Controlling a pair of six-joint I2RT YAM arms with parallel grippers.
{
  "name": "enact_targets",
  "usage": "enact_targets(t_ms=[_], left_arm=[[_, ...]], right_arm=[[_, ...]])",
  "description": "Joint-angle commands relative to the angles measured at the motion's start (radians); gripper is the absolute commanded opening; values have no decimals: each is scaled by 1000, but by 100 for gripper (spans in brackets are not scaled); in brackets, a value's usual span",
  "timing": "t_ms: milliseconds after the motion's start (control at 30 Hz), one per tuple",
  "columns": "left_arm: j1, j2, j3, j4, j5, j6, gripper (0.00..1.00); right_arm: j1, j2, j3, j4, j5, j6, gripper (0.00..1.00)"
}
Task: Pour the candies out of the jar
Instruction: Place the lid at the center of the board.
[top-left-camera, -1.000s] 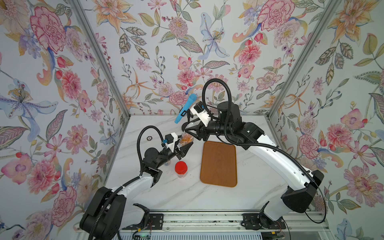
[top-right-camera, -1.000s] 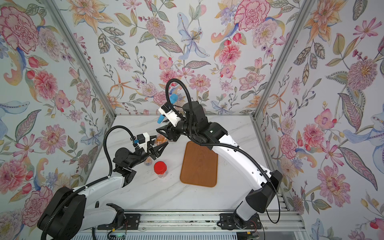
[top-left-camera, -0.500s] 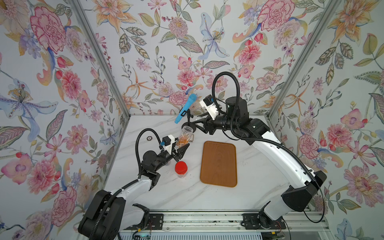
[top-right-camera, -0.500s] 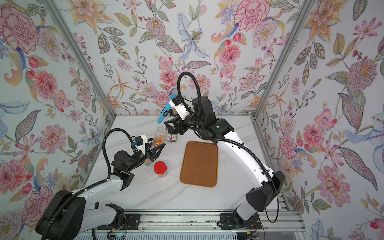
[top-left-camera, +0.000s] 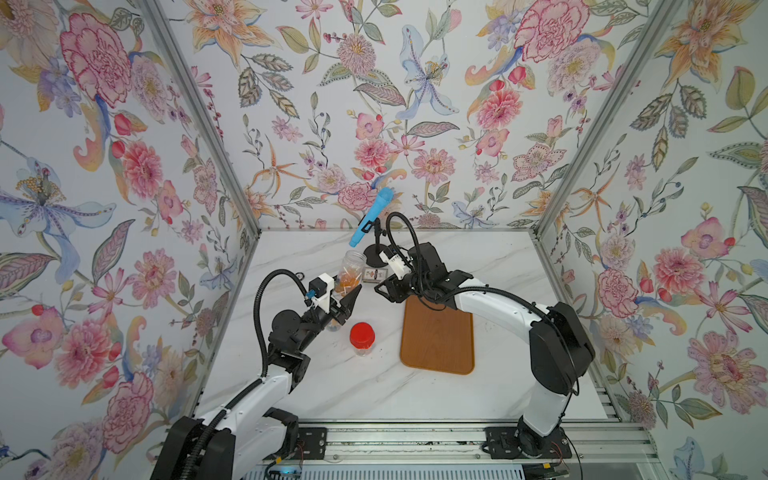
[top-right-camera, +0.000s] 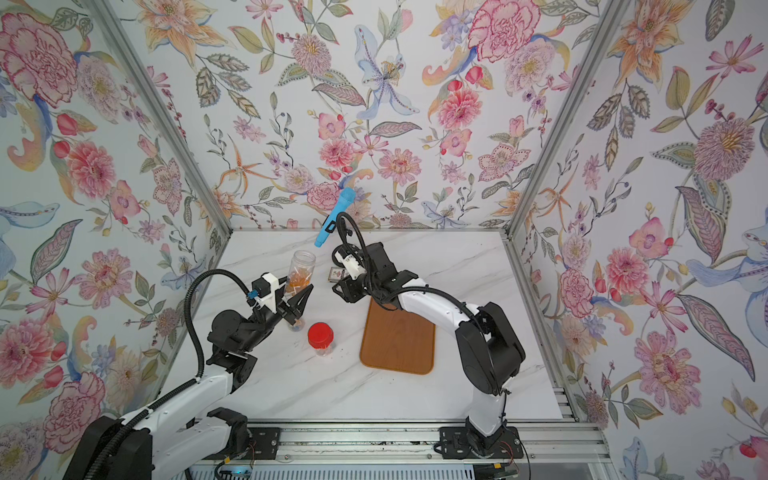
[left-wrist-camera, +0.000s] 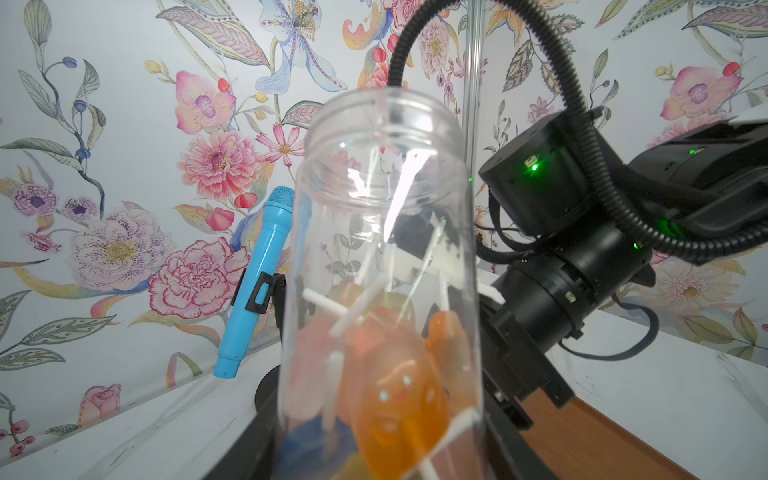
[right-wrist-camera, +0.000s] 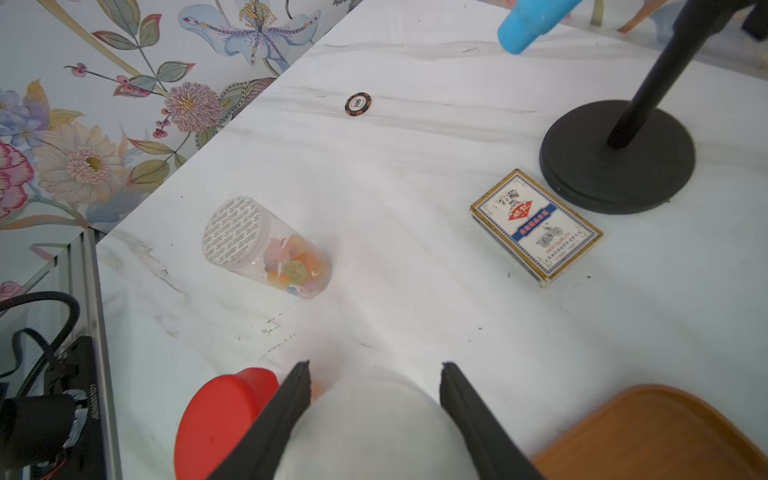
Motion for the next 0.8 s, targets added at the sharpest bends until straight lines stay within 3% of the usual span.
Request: enact_targets(t_ms=[0, 300, 567, 633, 767], left_arm=[[14, -21, -11, 29, -14, 19, 0], [19, -44, -19, 26, -26, 19, 0], [20, -45, -19, 29, -24, 16, 0], [21, -45, -19, 27, -25, 16, 0], [20, -47, -18, 22, -24, 14, 0]], right_arm=[[39, 66, -19, 201, 60, 57, 50], [60, 272, -23, 425, 169, 149, 50], [59, 384, 31, 431, 246, 169, 52], [58, 393, 33, 431, 249, 174, 57], [48, 367, 18, 430, 238, 199, 78]])
